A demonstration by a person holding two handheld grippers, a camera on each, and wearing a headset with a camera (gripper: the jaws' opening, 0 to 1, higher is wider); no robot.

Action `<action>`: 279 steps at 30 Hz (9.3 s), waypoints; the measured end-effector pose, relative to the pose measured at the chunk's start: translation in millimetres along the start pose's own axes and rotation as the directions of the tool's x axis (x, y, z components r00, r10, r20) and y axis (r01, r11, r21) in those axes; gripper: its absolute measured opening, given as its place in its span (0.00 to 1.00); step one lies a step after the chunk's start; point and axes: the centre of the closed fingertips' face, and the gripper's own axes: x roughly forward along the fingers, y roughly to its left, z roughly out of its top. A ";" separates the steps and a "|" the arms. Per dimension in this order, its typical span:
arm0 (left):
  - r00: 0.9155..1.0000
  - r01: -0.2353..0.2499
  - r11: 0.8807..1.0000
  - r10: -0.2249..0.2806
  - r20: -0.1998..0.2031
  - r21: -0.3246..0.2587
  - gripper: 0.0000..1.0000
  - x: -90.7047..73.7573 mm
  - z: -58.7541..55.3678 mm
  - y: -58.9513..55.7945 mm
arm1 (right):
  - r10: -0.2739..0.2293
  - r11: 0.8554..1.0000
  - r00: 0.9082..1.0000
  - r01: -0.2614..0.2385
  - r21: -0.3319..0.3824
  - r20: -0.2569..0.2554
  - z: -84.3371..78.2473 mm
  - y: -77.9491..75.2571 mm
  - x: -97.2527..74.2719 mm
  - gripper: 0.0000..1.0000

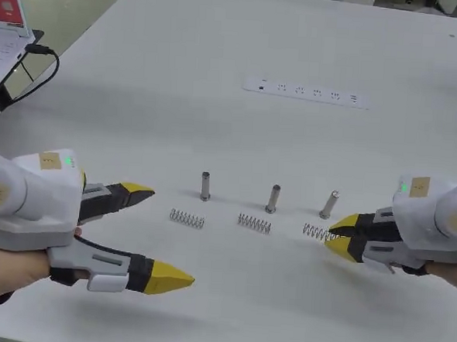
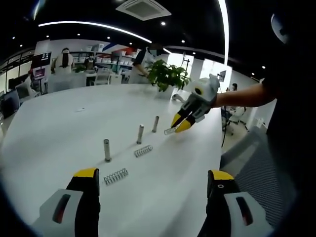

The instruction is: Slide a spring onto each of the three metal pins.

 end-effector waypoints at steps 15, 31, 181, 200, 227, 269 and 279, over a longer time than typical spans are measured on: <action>0.996 0.090 0.995 -0.090 -0.005 0.035 0.81 26.2 10.1 -16.6 | 0.086 0.992 0.992 -0.076 -0.102 0.096 55.0 33.1 -13.1 0.08; 0.986 0.158 0.986 -0.161 0.048 0.061 0.66 49.9 31.3 -39.9 | 0.135 0.981 0.985 -0.118 -0.156 0.105 65.7 53.2 -10.1 0.08; 0.932 0.339 0.918 -0.358 0.060 0.203 0.02 81.6 44.3 -87.9 | 0.234 0.942 0.925 -0.138 -0.307 0.301 131.2 84.6 -40.6 0.06; 0.928 0.344 0.916 -0.365 0.076 0.207 0.02 79.8 47.6 -88.3 | 0.224 0.943 0.923 -0.123 -0.310 0.315 132.5 83.9 -42.6 0.07; 0.927 0.332 0.924 -0.357 0.115 0.189 0.02 74.9 54.4 -87.8 | 0.197 0.952 0.917 -0.094 -0.292 0.348 138.9 80.8 -47.2 0.08; 0.927 0.318 0.932 -0.344 0.147 0.176 0.02 73.0 63.8 -86.2 | 0.188 0.982 0.885 -0.176 -0.068 0.426 137.0 76.9 -48.7 0.10; 0.930 0.317 0.933 -0.342 0.138 0.171 0.02 73.1 64.1 -85.0 | 0.190 0.981 0.875 -0.191 -0.042 0.446 138.8 78.9 -48.3 0.08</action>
